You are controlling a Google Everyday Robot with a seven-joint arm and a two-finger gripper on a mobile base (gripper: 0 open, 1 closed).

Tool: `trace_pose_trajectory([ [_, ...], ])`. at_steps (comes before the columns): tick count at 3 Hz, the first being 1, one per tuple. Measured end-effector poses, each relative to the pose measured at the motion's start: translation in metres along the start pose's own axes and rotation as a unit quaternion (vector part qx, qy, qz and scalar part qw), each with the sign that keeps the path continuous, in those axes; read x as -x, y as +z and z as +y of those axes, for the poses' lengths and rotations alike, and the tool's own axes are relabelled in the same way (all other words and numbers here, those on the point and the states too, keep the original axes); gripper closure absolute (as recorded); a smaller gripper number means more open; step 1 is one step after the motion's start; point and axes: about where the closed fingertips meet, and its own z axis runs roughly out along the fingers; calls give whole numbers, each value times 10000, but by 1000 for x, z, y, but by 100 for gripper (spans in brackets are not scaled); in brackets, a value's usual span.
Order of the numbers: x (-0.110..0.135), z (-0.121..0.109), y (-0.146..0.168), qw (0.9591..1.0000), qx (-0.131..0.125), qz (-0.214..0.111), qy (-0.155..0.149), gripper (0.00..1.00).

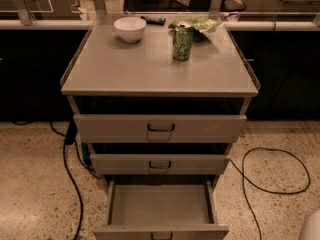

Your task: Close bottom drawer

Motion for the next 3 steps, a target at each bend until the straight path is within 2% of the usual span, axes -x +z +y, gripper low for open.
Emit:
trace_pose_trajectory([
  [2, 14, -21, 1, 9976, -523, -269, 364, 0],
  [3, 25, -33, 6, 9965, -646, -301, 435, 0],
])
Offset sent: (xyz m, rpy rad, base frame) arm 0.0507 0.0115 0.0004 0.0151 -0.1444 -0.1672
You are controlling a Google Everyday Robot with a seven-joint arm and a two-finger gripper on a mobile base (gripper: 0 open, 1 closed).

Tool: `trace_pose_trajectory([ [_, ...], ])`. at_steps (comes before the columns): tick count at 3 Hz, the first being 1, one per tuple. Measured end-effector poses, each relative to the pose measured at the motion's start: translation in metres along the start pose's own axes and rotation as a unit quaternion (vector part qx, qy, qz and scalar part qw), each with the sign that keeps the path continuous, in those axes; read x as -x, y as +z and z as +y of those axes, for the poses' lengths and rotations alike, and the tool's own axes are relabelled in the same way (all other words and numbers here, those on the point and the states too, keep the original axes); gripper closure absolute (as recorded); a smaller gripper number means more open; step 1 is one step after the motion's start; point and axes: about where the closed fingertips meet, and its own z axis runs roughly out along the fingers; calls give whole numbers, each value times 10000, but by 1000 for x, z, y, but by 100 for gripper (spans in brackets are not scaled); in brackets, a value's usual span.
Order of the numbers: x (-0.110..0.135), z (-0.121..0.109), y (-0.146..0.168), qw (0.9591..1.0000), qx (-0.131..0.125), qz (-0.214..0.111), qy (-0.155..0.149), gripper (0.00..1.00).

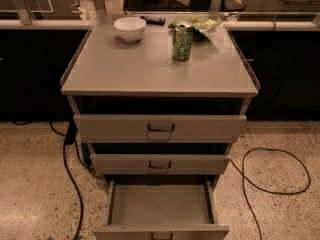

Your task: Close bottom drawer

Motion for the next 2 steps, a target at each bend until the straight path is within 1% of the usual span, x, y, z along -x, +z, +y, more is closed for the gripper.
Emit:
trace_pose_trajectory([
  [1, 13, -11, 6, 10000, -35, 27, 18, 0],
  [2, 34, -30, 9, 9999, -73, 42, 57, 0],
])
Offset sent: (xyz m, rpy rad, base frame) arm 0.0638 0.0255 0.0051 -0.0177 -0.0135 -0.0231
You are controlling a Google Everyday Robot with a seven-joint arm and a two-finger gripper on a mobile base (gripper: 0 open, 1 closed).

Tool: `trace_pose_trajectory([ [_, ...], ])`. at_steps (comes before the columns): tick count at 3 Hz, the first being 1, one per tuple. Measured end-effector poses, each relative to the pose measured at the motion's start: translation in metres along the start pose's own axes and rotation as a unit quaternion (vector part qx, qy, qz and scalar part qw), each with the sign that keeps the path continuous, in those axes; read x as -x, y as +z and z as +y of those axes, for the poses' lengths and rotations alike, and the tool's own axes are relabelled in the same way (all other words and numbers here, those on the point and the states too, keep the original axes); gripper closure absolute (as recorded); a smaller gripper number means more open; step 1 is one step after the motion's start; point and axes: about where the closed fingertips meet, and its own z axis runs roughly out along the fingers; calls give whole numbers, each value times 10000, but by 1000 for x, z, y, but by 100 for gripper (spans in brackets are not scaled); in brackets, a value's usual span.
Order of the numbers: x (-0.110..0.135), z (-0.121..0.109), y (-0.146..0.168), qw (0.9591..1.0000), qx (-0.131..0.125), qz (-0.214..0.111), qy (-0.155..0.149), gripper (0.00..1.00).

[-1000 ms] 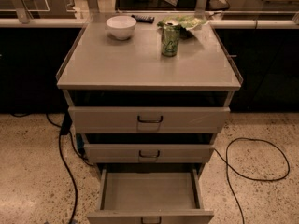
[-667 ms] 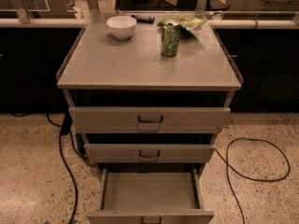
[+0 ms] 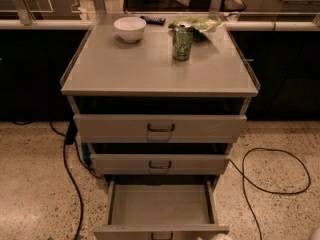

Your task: Close bottom drawer

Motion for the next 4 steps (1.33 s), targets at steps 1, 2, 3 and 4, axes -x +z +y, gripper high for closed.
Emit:
trace_pose_trajectory([
  [1, 20, -19, 0, 10000, -44, 22, 47, 0],
  [2, 38, -33, 2, 9999, -103, 51, 115, 0],
  [3, 64, -49, 3, 9994, -261, 33, 244, 0],
  [4, 64, -49, 3, 9994, -260, 33, 244, 0],
])
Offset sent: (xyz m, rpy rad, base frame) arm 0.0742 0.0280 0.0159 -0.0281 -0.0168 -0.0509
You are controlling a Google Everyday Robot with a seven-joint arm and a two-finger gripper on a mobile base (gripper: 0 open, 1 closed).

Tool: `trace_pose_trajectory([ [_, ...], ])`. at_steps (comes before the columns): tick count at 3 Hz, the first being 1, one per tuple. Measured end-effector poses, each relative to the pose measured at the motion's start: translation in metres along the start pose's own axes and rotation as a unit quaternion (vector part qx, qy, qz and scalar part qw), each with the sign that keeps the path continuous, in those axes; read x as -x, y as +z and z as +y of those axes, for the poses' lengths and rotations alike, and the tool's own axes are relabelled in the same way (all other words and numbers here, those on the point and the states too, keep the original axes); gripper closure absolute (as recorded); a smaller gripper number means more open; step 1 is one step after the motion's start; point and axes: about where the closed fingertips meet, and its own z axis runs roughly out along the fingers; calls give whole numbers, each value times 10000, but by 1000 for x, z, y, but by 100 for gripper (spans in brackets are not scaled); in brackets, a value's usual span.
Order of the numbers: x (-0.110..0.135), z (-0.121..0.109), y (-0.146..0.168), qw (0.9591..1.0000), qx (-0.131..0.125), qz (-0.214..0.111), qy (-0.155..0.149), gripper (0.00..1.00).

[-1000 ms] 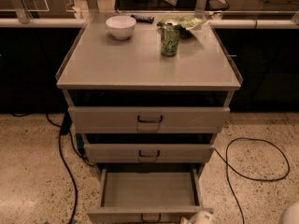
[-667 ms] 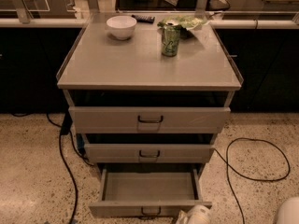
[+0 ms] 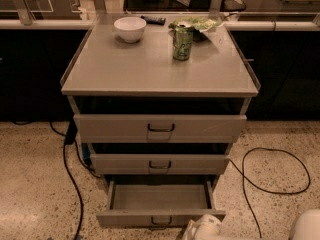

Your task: Close bottom drawer

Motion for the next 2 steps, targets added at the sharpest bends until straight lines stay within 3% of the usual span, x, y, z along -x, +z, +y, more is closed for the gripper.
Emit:
trace_pose_trajectory([
  [2, 25, -27, 11, 9995, -34, -151, 259, 0],
])
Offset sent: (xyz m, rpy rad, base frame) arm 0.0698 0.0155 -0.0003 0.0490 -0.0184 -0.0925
